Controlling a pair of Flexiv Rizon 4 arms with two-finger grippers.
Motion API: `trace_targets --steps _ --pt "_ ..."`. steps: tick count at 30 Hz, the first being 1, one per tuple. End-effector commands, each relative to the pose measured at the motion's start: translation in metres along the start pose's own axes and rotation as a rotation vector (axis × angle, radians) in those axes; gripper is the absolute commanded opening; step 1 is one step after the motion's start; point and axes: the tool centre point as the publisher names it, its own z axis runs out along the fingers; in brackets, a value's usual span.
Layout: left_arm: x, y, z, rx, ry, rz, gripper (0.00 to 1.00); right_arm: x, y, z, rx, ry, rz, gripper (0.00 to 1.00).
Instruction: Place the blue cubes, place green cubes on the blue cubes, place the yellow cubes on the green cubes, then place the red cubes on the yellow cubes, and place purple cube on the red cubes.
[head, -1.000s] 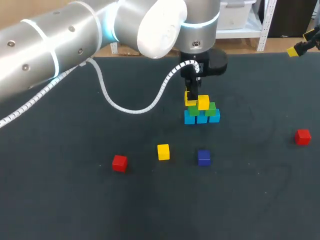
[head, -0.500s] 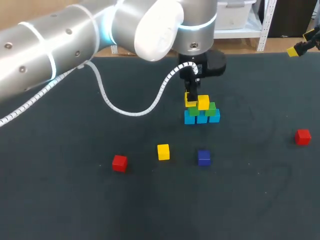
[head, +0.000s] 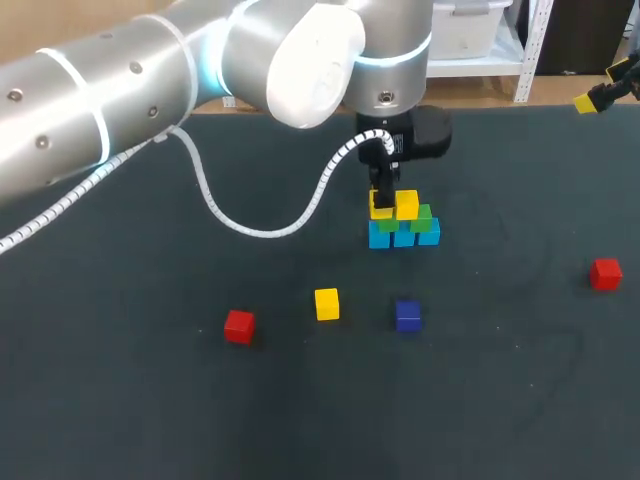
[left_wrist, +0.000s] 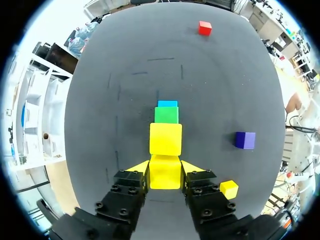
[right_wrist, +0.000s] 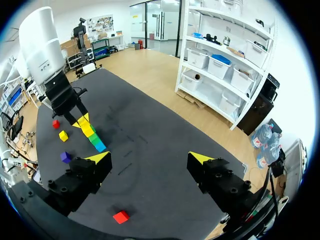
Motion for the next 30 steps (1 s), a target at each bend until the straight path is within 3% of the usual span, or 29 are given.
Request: trace_targets --steps 1,30 --pt "-0.0004 0.0012 0.0001 -0.002 0.0 0.0 0.0 0.0003 -0.0004 0.0003 -0.002 -0.002 -0.001 1.0" --pt "-0.0061 0.0009 0.0031 0.003 0.005 0.016 0.0 0.0003 -0.0004 0.0003 -0.002 -0.002 -0.001 1.0"
